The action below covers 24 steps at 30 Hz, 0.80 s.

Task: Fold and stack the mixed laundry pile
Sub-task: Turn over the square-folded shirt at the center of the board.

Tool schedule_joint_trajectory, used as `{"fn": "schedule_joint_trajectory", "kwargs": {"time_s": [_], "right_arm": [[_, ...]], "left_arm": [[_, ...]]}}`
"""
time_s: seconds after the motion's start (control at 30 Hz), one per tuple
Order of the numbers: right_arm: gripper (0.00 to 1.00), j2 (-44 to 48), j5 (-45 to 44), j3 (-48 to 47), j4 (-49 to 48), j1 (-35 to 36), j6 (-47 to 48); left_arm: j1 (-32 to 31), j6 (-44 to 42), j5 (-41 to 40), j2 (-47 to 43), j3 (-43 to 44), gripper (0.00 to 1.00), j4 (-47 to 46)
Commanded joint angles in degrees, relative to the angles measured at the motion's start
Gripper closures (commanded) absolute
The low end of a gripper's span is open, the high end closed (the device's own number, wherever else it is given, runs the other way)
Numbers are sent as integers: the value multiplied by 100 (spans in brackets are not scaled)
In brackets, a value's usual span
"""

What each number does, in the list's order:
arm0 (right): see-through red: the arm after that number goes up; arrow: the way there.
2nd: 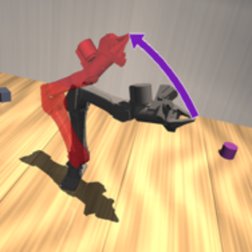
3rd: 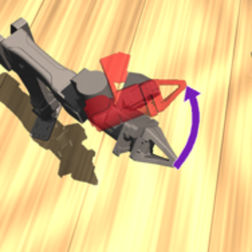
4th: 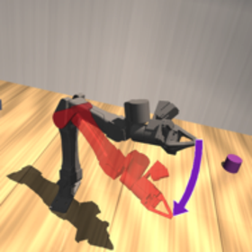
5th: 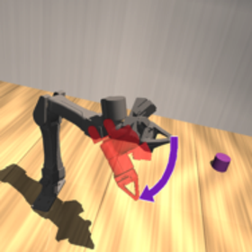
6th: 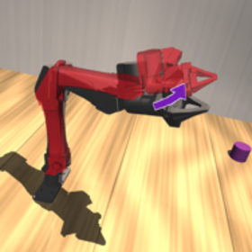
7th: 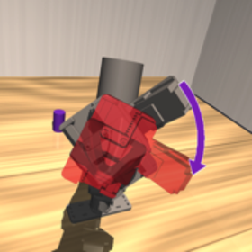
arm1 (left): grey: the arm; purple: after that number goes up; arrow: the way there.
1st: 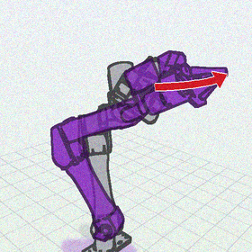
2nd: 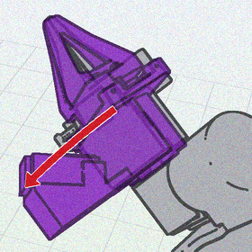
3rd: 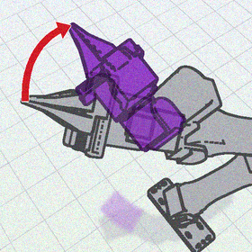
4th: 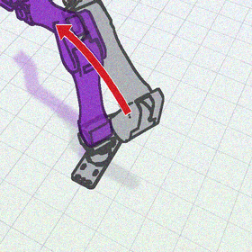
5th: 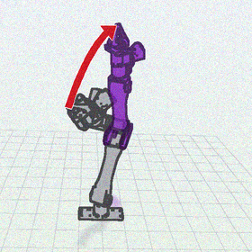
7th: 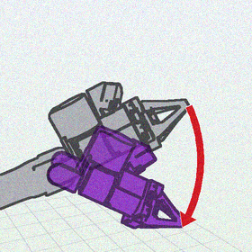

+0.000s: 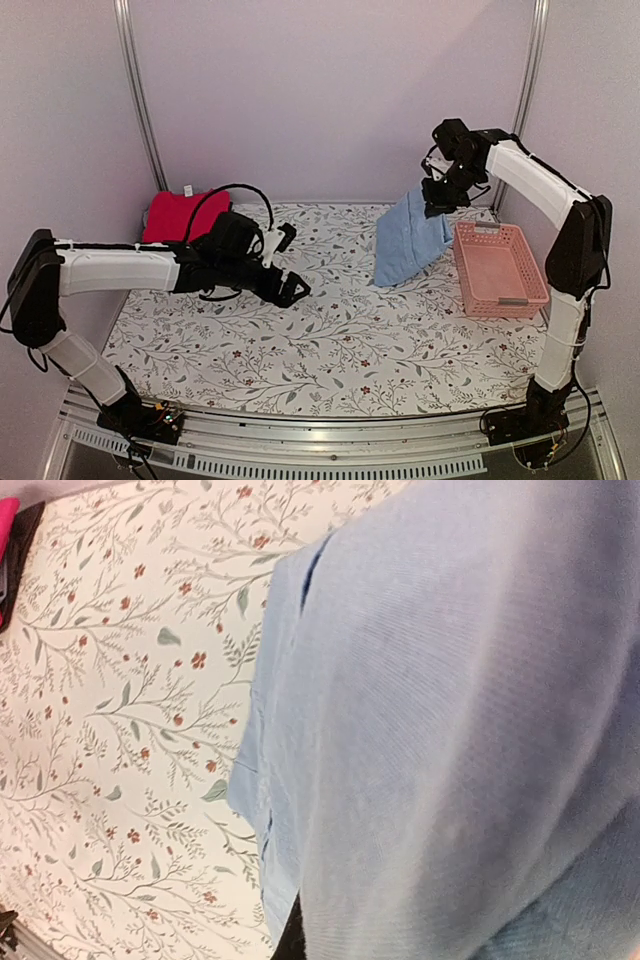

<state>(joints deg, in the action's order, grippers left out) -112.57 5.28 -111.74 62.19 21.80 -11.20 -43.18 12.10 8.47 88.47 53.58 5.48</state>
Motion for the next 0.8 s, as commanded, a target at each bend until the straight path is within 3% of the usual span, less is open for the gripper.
{"fn": "schedule_joint_trajectory", "kwargs": {"time_s": [0.0,0.1,0.23,0.67,0.7,0.77], "right_arm": [[100,-4,-1906,-1099,874,23,549],[100,-354,-2544,-1592,1005,302,793],[100,-792,-2782,-1482,859,1009,1043],[100,-2747,-1506,-1578,543,3309,1264],[98,-2808,-1262,-1686,560,3417,1255],[78,-2950,-732,-1901,591,3566,1206]], "left_arm": [[152,169,-146,-252,-92,0,51],[228,200,-310,-331,-140,0,143],[390,311,-450,-453,-242,0,187],[1510,1394,182,-1223,-1077,0,-130],[1620,1472,302,-1280,-1172,0,-201],[1789,1668,471,-1401,-1366,0,-352]]}}
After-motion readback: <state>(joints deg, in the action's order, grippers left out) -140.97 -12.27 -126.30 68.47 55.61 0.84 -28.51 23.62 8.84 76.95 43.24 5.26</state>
